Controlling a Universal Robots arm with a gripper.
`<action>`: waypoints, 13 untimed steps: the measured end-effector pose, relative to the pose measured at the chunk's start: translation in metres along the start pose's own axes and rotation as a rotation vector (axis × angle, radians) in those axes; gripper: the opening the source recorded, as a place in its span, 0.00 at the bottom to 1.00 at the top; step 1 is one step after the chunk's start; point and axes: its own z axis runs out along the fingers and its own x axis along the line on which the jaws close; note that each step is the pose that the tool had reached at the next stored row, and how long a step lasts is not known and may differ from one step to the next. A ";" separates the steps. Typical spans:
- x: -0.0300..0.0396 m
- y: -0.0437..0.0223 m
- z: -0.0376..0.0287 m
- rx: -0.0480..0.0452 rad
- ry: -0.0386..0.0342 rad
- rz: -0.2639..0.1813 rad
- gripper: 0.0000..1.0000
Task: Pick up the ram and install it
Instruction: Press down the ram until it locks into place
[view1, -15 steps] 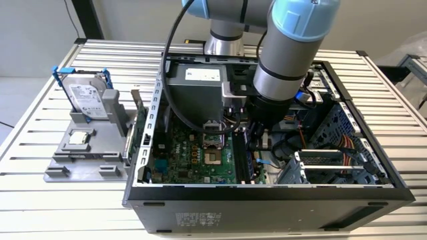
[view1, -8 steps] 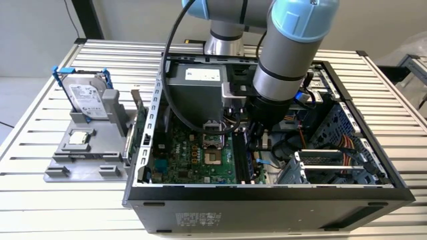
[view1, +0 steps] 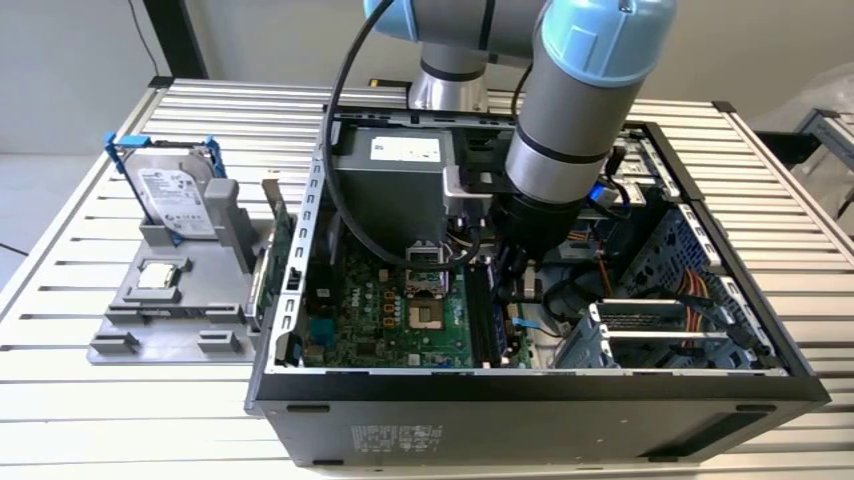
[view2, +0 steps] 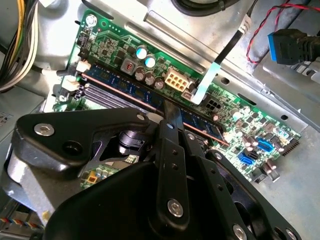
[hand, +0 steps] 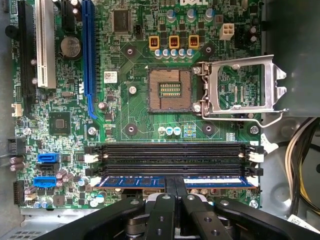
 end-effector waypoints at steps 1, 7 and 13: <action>-0.0001 0.0000 0.0001 0.0000 -0.0001 0.000 0.00; -0.0002 0.0001 -0.0052 0.0002 -0.0024 0.000 0.00; 0.0005 0.0005 -0.0165 -0.0021 -0.0004 0.000 0.00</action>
